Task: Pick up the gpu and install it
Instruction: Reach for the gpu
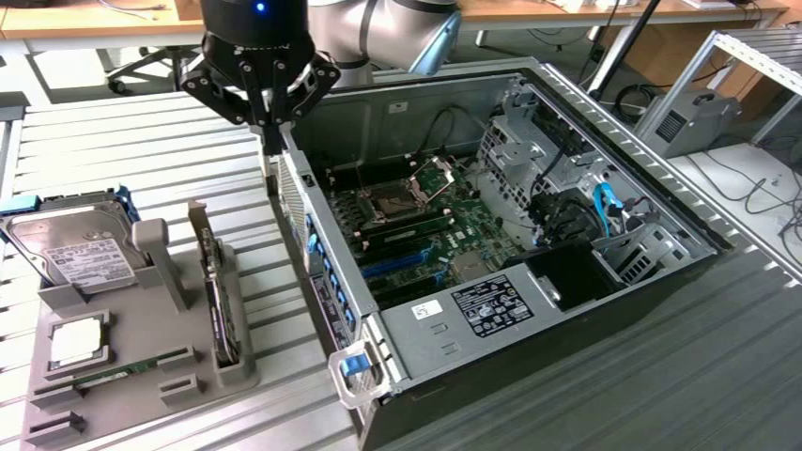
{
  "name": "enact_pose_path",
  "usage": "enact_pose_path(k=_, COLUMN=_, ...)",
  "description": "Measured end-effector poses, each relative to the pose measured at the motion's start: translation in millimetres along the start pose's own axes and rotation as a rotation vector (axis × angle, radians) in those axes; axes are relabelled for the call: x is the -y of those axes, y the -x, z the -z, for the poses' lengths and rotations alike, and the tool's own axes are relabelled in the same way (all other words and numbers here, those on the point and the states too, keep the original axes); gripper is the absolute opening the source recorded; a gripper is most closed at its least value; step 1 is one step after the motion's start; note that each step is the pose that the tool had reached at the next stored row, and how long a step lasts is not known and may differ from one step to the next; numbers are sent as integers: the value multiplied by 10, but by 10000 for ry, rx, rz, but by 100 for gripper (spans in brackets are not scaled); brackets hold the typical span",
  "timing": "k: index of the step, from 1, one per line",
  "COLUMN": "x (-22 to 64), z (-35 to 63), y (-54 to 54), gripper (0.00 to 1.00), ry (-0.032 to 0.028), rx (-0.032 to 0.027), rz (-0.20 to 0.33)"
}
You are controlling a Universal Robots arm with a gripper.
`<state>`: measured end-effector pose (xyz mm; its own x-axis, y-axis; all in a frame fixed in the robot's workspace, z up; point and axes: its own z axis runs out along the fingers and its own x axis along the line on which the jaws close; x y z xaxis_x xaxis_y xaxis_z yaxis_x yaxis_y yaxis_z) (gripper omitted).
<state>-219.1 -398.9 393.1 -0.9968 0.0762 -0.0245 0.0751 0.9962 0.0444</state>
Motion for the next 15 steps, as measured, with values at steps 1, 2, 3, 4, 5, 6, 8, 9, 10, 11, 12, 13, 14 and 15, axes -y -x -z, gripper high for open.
enact_pose_path(k=1, x=0, z=0, y=-4, gripper=11, ry=0, rx=0, rz=0)
enact_pose_path(k=2, x=0, z=0, y=-7, gripper=11, ry=0, rx=0, rz=0)
enact_pose_path(k=3, x=1, z=0, y=-11, gripper=11, ry=0, rx=0, rz=0)
enact_pose_path(k=4, x=1, z=1, y=-15, gripper=11, ry=-1, rx=-1, rz=0)
enact_pose_path(k=5, x=2, z=0, y=-20, gripper=11, ry=0, rx=0, rz=0)
enact_pose_path(k=6, x=2, z=0, y=-24, gripper=11, ry=0, rx=0, rz=0)
enact_pose_path(k=8, x=2, z=1, y=-32, gripper=11, ry=0, rx=0, rz=0)
enact_pose_path(k=9, x=3, z=1, y=-38, gripper=11, ry=0, rx=0, rz=0)
enact_pose_path(k=10, x=3, z=1, y=-42, gripper=11, ry=-1, rx=-1, rz=0)
enact_pose_path(k=11, x=4, z=1, y=-48, gripper=11, ry=0, rx=0, rz=0)
enact_pose_path(k=12, x=4, z=1, y=-51, gripper=11, ry=0, rx=0, rz=0)
enact_pose_path(k=13, x=4, z=1, y=-55, gripper=11, ry=0, rx=0, rz=0)
enact_pose_path(k=14, x=5, z=1, y=-59, gripper=11, ry=-1, rx=0, rz=1)
enact_pose_path(k=15, x=5, z=2, y=-71, gripper=11, ry=-1, rx=0, rz=0)
